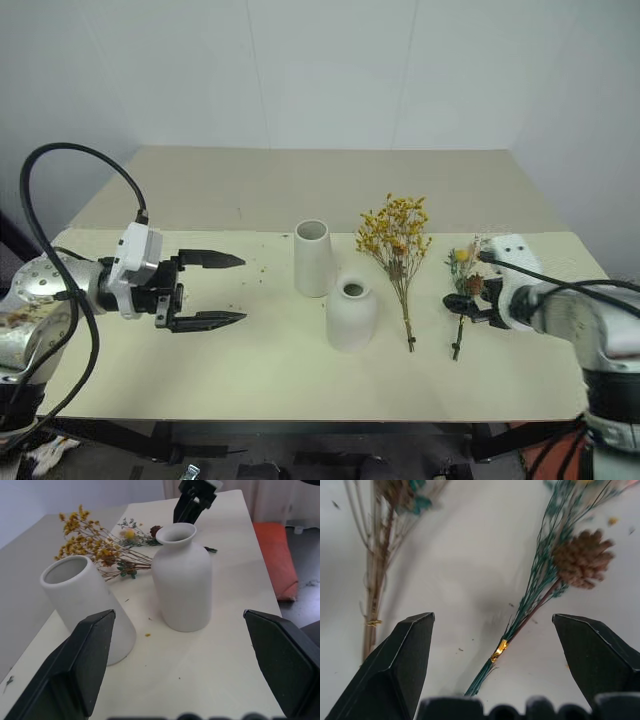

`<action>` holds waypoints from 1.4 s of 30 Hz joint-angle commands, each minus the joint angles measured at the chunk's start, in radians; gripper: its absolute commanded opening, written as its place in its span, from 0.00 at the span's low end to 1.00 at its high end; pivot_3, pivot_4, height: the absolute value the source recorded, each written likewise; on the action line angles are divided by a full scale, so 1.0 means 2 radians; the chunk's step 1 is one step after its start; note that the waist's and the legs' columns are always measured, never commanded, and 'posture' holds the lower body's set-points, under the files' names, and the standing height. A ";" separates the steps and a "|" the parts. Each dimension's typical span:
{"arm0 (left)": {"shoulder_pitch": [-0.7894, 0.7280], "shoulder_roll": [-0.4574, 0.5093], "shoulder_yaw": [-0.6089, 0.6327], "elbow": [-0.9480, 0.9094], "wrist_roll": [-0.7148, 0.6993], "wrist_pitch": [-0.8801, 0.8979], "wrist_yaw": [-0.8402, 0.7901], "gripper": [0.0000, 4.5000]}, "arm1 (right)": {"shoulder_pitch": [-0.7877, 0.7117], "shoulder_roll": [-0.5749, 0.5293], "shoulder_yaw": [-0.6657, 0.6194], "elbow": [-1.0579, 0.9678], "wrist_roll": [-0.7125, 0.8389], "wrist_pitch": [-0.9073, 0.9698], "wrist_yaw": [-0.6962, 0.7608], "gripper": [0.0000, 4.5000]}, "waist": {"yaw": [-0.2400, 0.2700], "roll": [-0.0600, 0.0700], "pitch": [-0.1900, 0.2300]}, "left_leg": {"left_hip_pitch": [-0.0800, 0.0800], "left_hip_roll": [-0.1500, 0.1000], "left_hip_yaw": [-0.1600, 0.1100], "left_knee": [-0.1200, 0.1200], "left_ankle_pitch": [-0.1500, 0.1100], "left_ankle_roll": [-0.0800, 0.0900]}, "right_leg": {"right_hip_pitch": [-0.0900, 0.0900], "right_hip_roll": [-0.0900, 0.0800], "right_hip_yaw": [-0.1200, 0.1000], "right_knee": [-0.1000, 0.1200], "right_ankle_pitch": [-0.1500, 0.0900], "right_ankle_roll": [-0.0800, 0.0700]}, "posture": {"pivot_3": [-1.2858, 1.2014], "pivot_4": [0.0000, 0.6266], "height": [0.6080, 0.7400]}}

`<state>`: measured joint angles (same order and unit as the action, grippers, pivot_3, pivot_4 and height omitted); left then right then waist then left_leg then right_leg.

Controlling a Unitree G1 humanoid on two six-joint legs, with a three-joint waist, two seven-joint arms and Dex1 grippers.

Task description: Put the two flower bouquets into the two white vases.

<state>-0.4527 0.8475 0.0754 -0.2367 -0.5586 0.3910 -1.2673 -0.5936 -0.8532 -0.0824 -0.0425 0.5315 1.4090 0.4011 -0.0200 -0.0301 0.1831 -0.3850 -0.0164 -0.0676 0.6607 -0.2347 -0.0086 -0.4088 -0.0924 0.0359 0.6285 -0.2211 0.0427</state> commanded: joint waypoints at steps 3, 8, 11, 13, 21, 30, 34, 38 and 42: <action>-0.015 -0.007 -0.011 -0.006 0.000 -0.013 -0.010 1.00 | -0.058 0.015 0.055 0.106 -0.054 -0.017 0.000 0.90 | -0.001 0.000 0.000 | -0.001 0.000 0.000 0.000 0.000 0.000 | -0.001 0.000 0.000 0.000 0.000 0.000 | 0.52 0.24 1.00; -0.011 -0.007 -0.010 -0.012 0.001 -0.015 -0.006 1.00 | -0.083 0.024 0.082 0.169 -0.084 -0.047 0.019 0.58 | -0.001 0.000 0.000 | -0.002 0.000 0.000 0.000 0.000 0.000 | -0.003 0.000 0.001 0.001 0.000 0.000 | 0.52 0.24 1.00; -0.008 -0.007 -0.009 -0.014 0.001 -0.016 -0.004 1.00 | -0.093 0.031 0.089 0.200 -0.099 -0.067 0.027 0.37 | -0.004 -0.001 0.000 | -0.002 0.000 0.001 0.000 0.000 0.000 | -0.003 0.000 0.001 0.001 0.000 0.000 | 0.52 0.24 1.00; -0.006 -0.007 -0.007 -0.015 0.001 -0.017 -0.004 1.00 | -0.098 0.039 0.088 0.223 -0.110 -0.080 0.028 0.24 | -0.006 -0.001 -0.001 | -0.002 0.000 0.001 0.000 0.000 0.000 | -0.003 0.000 0.001 0.001 0.000 0.000 | 0.52 0.24 1.00; -0.006 -0.007 -0.003 -0.010 0.005 -0.022 0.006 1.00 | -0.132 0.084 -0.045 0.247 -0.109 -0.145 -0.031 0.01 | -0.013 -0.003 -0.002 | 0.002 0.000 0.001 0.000 0.000 0.000 | 0.001 0.000 0.001 0.001 0.001 0.000 | 0.52 0.24 1.00; -0.018 -0.003 -0.002 0.003 0.007 -0.025 0.004 1.00 | -0.178 0.193 -0.162 0.077 -0.082 -0.235 -0.139 0.01 | -0.016 -0.002 -0.001 | -0.004 0.000 0.002 0.000 0.000 0.000 | -0.008 0.000 0.003 0.005 0.001 0.000 | 0.52 0.24 1.00; -0.027 -0.004 -0.004 0.014 0.011 -0.028 0.003 1.00 | -0.175 0.237 -0.143 0.021 -0.059 -0.281 -0.108 0.01 | -0.013 -0.001 -0.001 | -0.003 0.000 0.003 0.000 0.000 0.000 | -0.008 0.000 0.003 0.006 0.001 0.000 | 0.52 0.24 1.00; -0.045 -0.005 -0.011 0.030 0.016 -0.002 0.023 1.00 | -0.174 0.277 -0.096 0.012 -0.063 -0.353 -0.075 0.01 | -0.013 -0.001 -0.001 | -0.003 0.000 0.003 0.000 0.000 0.000 | -0.008 0.000 0.003 0.006 0.001 0.000 | 0.52 0.24 1.00; -0.059 -0.003 -0.022 0.032 0.029 0.034 0.048 1.00 | -0.186 0.318 -0.057 -0.001 -0.063 -0.418 -0.058 0.01 | -0.014 -0.001 -0.001 | -0.003 0.000 0.003 0.000 0.000 0.000 | -0.008 0.000 0.003 0.006 0.001 0.000 | 0.52 0.24 1.00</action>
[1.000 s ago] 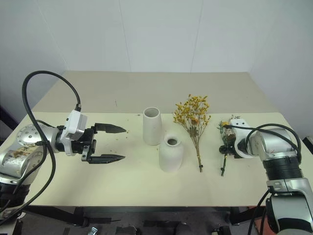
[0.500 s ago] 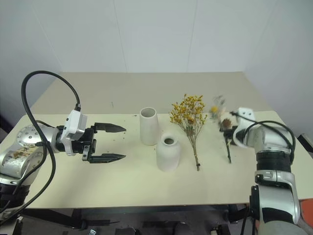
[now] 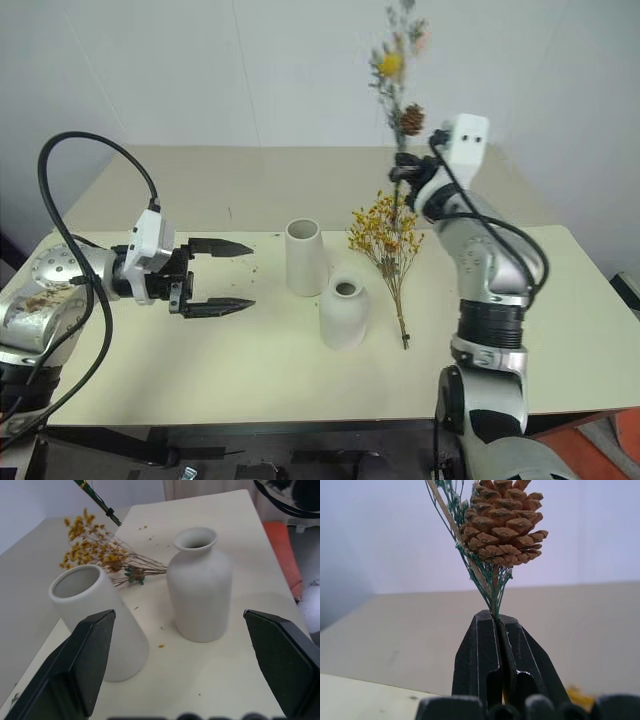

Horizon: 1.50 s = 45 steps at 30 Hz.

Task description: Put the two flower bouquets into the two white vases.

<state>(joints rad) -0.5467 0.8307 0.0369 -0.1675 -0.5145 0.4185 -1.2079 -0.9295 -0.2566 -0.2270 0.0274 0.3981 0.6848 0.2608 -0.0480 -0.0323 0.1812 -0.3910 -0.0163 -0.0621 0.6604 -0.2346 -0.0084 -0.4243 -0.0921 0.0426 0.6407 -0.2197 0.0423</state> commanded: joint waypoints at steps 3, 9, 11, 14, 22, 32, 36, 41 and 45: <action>-0.020 0.000 -0.009 -0.005 0.015 0.039 0.039 1.00 | -0.021 0.052 0.037 -0.044 0.007 -0.085 0.017 0.01 | -0.001 0.000 0.000 | 0.000 0.000 0.000 0.000 0.000 0.000 | 0.000 0.000 0.000 0.001 0.000 0.000 | 0.52 0.24 1.00; -0.033 -0.012 -0.016 -0.007 0.020 0.065 0.067 1.00 | 0.004 0.094 0.089 -0.027 -0.018 -0.155 0.035 0.01 | -0.001 0.000 0.000 | 0.000 0.000 0.000 0.000 0.000 0.000 | 0.000 0.000 0.000 0.001 0.000 0.000 | 0.52 0.24 1.00; -0.033 -0.012 -0.017 -0.008 0.022 0.066 0.068 1.00 | 0.002 0.105 0.093 -0.014 -0.021 -0.171 0.035 0.01 | 0.000 0.000 0.000 | 0.000 0.000 0.000 0.000 0.000 0.000 | 0.000 0.000 0.000 0.001 0.000 0.000 | 0.52 0.24 1.00; -0.033 -0.011 -0.018 -0.008 0.024 0.066 0.067 1.00 | 0.007 0.122 0.106 0.007 -0.029 -0.197 0.036 0.01 | 0.000 0.000 0.000 | 0.000 0.000 0.000 0.000 0.000 0.000 | 0.000 0.000 0.000 0.002 0.000 0.000 | 0.52 0.24 1.00; -0.029 -0.008 -0.015 -0.016 0.022 0.070 0.069 1.00 | 0.034 0.127 0.122 0.039 -0.053 -0.231 0.048 0.01 | -0.001 0.000 0.000 | 0.000 0.000 0.000 0.000 0.000 0.000 | 0.000 0.000 0.000 0.002 0.000 0.000 | 0.52 0.24 1.00; -0.037 -0.005 -0.016 -0.013 0.024 0.069 0.062 1.00 | 0.075 0.110 0.134 -0.035 -0.048 -0.197 0.062 0.63 | -0.002 0.000 0.000 | 0.000 0.000 0.000 0.000 0.000 0.000 | 0.000 0.000 0.000 0.002 0.000 0.000 | 0.52 0.24 1.00; -0.044 -0.006 -0.017 -0.016 0.022 0.065 0.057 1.00 | 0.108 0.076 0.133 -0.106 -0.038 -0.157 0.071 0.94 | 0.000 0.000 0.000 | 0.000 0.000 0.000 0.000 0.000 0.000 | 0.000 0.000 0.000 0.002 0.000 0.000 | 0.52 0.24 1.00; -0.051 -0.013 -0.020 -0.026 0.014 0.067 0.052 1.00 | 0.142 -0.002 0.100 -0.182 -0.005 -0.093 0.101 0.99 | 0.003 0.000 0.000 | 0.000 0.000 0.000 0.000 0.000 0.000 | 0.000 0.000 0.000 0.000 0.000 0.000 | 0.52 0.24 1.00; -0.058 -0.025 -0.027 -0.035 0.007 0.072 0.047 1.00 | 0.151 -0.072 0.058 -0.213 0.038 -0.037 0.123 0.99 | 0.003 0.000 0.000 | 0.000 0.000 0.000 0.000 0.000 0.000 | 0.000 0.000 0.000 0.000 0.000 0.000 | 0.52 0.24 1.00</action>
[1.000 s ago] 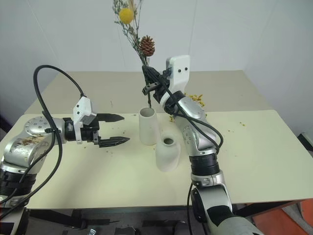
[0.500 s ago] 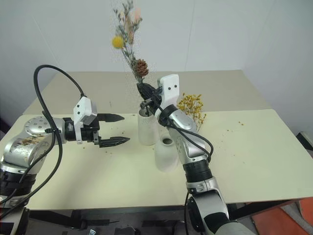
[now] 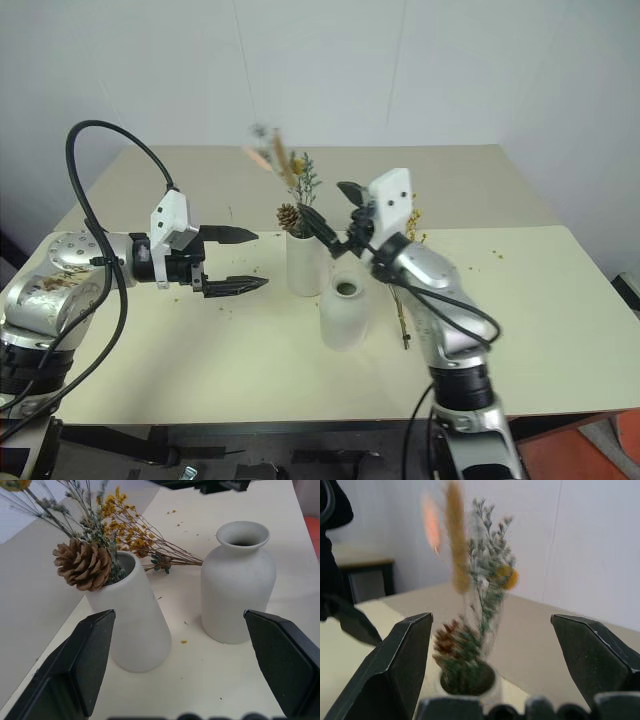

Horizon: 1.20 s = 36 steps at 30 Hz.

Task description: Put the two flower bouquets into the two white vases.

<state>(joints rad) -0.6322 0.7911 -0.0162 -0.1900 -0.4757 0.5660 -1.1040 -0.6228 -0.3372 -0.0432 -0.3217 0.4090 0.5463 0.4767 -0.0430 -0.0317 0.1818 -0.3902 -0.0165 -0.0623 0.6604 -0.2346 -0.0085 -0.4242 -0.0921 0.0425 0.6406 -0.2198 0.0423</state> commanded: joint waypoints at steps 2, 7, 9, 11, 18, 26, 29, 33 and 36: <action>-0.017 -0.013 -0.005 -0.033 -0.021 0.004 -0.010 1.00 | -0.004 -0.067 -0.067 -0.038 0.065 0.075 0.022 0.99 | -0.001 0.000 0.000 | 0.000 0.000 0.000 0.000 0.000 0.000 | 0.000 0.000 0.000 0.000 0.000 0.000 | 0.52 0.24 1.00; -0.014 -0.025 -0.024 -0.063 -0.059 0.036 -0.035 1.00 | -0.003 -0.164 -0.093 -0.016 0.094 0.190 0.030 0.99 | 0.000 0.000 0.000 | 0.000 0.000 0.000 0.000 0.000 0.000 | 0.000 0.000 0.000 0.000 0.000 0.000 | 0.52 0.24 1.00; -0.015 -0.029 -0.029 -0.068 -0.069 0.049 -0.036 1.00 | -0.004 -0.193 -0.079 -0.006 0.086 0.221 0.028 0.99 | -0.001 0.000 0.000 | 0.000 0.000 0.000 0.000 0.000 0.000 | 0.001 0.000 0.000 0.000 0.000 0.000 | 0.52 0.24 1.00; -0.022 -0.035 -0.033 -0.069 -0.075 0.059 -0.034 1.00 | -0.012 -0.215 -0.061 0.006 0.081 0.265 0.025 0.99 | -0.002 0.000 0.000 | 0.000 0.000 0.001 0.000 0.000 0.000 | 0.001 0.000 0.000 0.000 0.000 0.000 | 0.52 0.24 1.00; -0.035 -0.050 -0.044 -0.066 -0.078 0.069 -0.027 1.00 | -0.030 -0.237 0.034 0.040 0.063 0.393 0.009 0.99 | -0.001 0.000 0.000 | 0.000 0.000 0.001 0.000 0.000 0.000 | 0.001 0.000 0.001 0.000 0.000 0.000 | 0.52 0.24 1.00; -0.060 -0.064 -0.049 -0.052 -0.081 0.086 -0.010 1.00 | -0.063 -0.181 0.106 0.124 0.020 0.391 -0.002 0.99 | -0.001 0.000 0.000 | 0.000 0.000 0.001 0.000 0.000 0.000 | 0.001 0.000 0.001 0.000 0.000 0.000 | 0.52 0.24 1.00; -0.079 -0.071 -0.054 -0.053 -0.079 0.104 0.007 1.00 | -0.069 -0.165 0.132 0.165 -0.002 0.370 0.005 0.91 | 0.000 0.000 0.000 | 0.000 0.000 0.001 0.000 0.000 0.000 | 0.001 0.000 0.000 -0.001 0.000 0.000 | 0.52 0.24 1.00; -0.091 -0.071 -0.057 -0.055 -0.076 0.121 0.021 1.00 | -0.070 -0.157 0.150 0.199 -0.023 0.350 0.016 0.63 | -0.001 0.000 0.000 | 0.000 0.000 0.001 0.000 0.000 0.000 | 0.001 0.000 0.000 -0.001 0.000 0.000 | 0.52 0.24 1.00; -0.093 -0.069 -0.055 -0.059 -0.079 0.136 0.029 1.00 | -0.069 -0.153 0.154 0.210 -0.038 0.339 0.020 0.39 | -0.003 0.000 0.000 | 0.001 0.000 0.001 0.000 0.000 0.000 | 0.001 0.000 0.001 0.000 0.000 0.000 | 0.52 0.24 1.00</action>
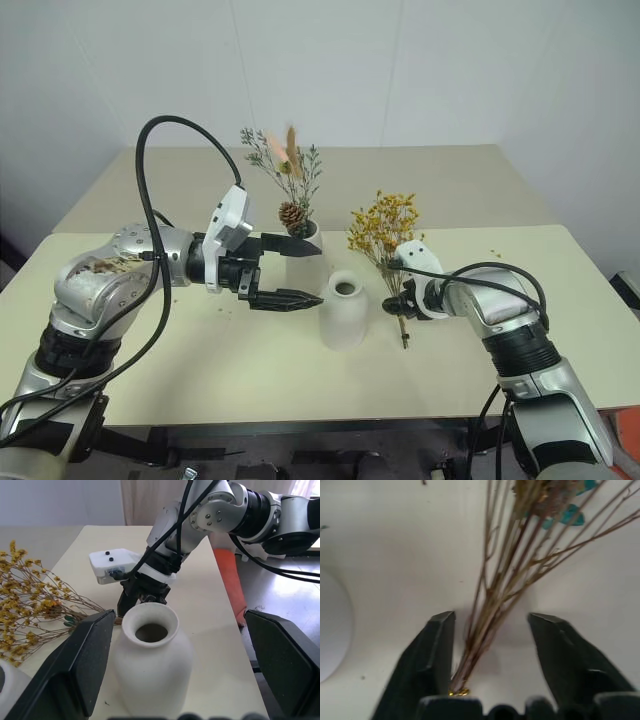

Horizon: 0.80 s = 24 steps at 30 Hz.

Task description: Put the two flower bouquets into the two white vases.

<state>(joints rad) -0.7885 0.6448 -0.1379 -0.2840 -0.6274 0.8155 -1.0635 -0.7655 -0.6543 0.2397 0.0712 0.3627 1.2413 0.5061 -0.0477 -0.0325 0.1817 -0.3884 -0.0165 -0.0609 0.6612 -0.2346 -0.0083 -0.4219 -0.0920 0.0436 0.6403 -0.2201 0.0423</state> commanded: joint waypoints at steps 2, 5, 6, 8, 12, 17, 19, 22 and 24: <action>-0.015 0.005 0.007 -0.015 -0.003 0.020 0.017 1.00 | 0.004 0.009 0.007 0.015 -0.024 -0.013 0.001 0.23 | 0.000 0.000 0.000 | 0.001 0.000 0.000 0.000 0.000 0.000 | 0.000 0.000 0.000 0.000 0.000 0.000 | 0.52 0.24 1.00; -0.014 0.007 0.007 -0.016 0.000 0.028 0.026 1.00 | 0.000 0.017 -0.027 0.015 -0.033 -0.012 -0.016 0.00 | 0.000 0.000 0.000 | 0.001 0.000 0.000 0.000 0.000 0.000 | 0.001 0.000 0.000 0.000 0.000 0.000 | 0.52 0.24 1.00; -0.014 0.007 0.007 -0.015 0.001 0.029 0.028 1.00 | -0.004 0.021 -0.047 0.014 -0.033 -0.010 -0.025 0.00 | 0.000 0.000 0.000 | 0.001 0.000 0.000 0.000 0.000 0.000 | 0.001 0.000 0.000 0.000 0.000 0.000 | 0.52 0.24 1.00; -0.014 0.008 0.007 -0.013 0.004 0.030 0.033 1.00 | -0.013 0.038 -0.111 0.011 -0.030 -0.015 -0.054 0.00 | 0.001 0.000 0.000 | 0.000 0.000 0.000 0.000 0.000 0.000 | 0.000 0.000 0.000 0.000 0.000 0.000 | 0.52 0.24 1.00; -0.012 0.011 0.007 -0.009 0.005 0.028 0.033 1.00 | -0.023 0.076 -0.218 -0.008 -0.025 -0.059 -0.110 0.00 | 0.003 0.000 0.000 | -0.001 0.000 0.000 0.000 0.000 0.000 | -0.001 0.000 0.000 0.000 0.000 0.000 | 0.52 0.24 1.00; -0.014 0.013 0.006 0.002 0.008 0.021 0.027 1.00 | -0.036 0.149 -0.334 -0.089 0.039 -0.201 -0.125 0.00 | 0.001 0.000 0.000 | -0.001 0.000 0.000 0.000 0.000 0.000 | -0.001 0.000 0.000 0.000 0.000 0.000 | 0.52 0.24 1.00; -0.017 0.012 0.004 0.009 0.011 0.018 0.023 1.00 | -0.041 0.169 -0.352 -0.121 0.079 -0.208 -0.117 0.00 | 0.000 0.000 0.000 | -0.001 0.000 0.000 0.000 0.000 0.000 | -0.001 0.000 0.000 0.000 0.000 0.000 | 0.52 0.24 1.00; -0.019 0.009 0.000 0.013 0.016 0.013 0.019 1.00 | -0.025 0.182 -0.333 -0.178 0.115 -0.217 -0.097 0.00 | 0.001 0.000 0.000 | -0.001 0.000 0.000 0.000 0.000 0.000 | -0.001 0.000 0.000 0.000 0.000 0.000 | 0.52 0.24 1.00; -0.019 0.007 -0.010 0.010 0.028 0.006 0.018 1.00 | -0.004 0.182 -0.307 -0.213 0.126 -0.222 -0.079 0.00 | 0.002 0.000 0.000 | -0.001 0.000 0.000 0.000 0.000 0.000 | -0.001 0.000 0.000 0.000 0.000 0.000 | 0.52 0.24 1.00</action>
<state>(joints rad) -0.8013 0.6608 -0.1551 -0.2448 -0.5831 0.8513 -1.0197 -0.7892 -0.2884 -0.4005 -0.2881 0.5783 0.8275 0.3190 -0.0446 -0.0316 0.1820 -0.3898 -0.0167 -0.0609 0.6608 -0.2346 -0.0083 -0.4237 -0.0924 0.0441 0.6407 -0.2201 0.0422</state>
